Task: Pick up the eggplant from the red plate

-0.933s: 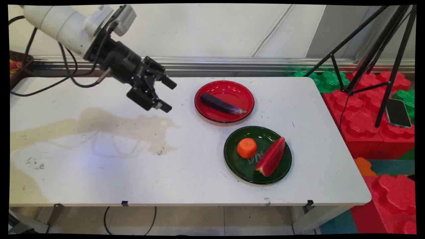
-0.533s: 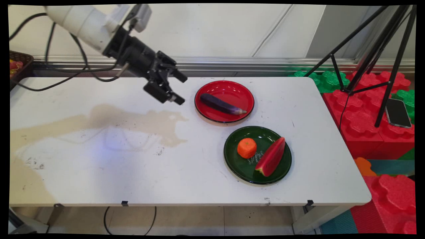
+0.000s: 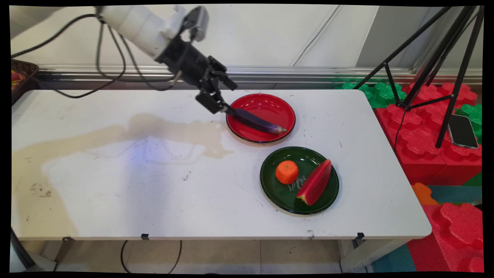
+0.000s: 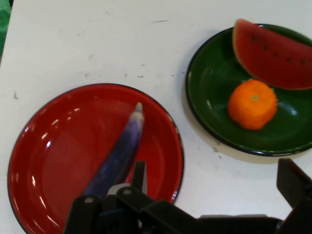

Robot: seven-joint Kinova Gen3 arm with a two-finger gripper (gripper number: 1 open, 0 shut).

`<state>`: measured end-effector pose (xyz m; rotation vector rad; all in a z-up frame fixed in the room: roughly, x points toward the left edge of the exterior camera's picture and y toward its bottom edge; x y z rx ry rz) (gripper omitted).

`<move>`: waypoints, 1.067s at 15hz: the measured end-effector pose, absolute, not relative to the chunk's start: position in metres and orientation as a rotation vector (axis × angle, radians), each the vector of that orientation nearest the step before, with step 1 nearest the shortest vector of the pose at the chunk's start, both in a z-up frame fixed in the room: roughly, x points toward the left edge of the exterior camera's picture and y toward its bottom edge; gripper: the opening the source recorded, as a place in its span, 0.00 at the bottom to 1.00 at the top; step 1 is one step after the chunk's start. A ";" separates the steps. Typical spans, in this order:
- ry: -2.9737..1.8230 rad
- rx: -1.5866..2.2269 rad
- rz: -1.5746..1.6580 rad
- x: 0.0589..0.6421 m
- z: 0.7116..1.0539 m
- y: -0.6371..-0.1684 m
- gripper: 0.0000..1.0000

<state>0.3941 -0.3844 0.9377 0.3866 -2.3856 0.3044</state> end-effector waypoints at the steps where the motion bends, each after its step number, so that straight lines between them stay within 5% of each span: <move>1: -2.395 0.378 0.308 0.390 0.935 -0.390 1.00; 16: -2.603 0.283 0.328 0.337 0.851 -0.497 1.00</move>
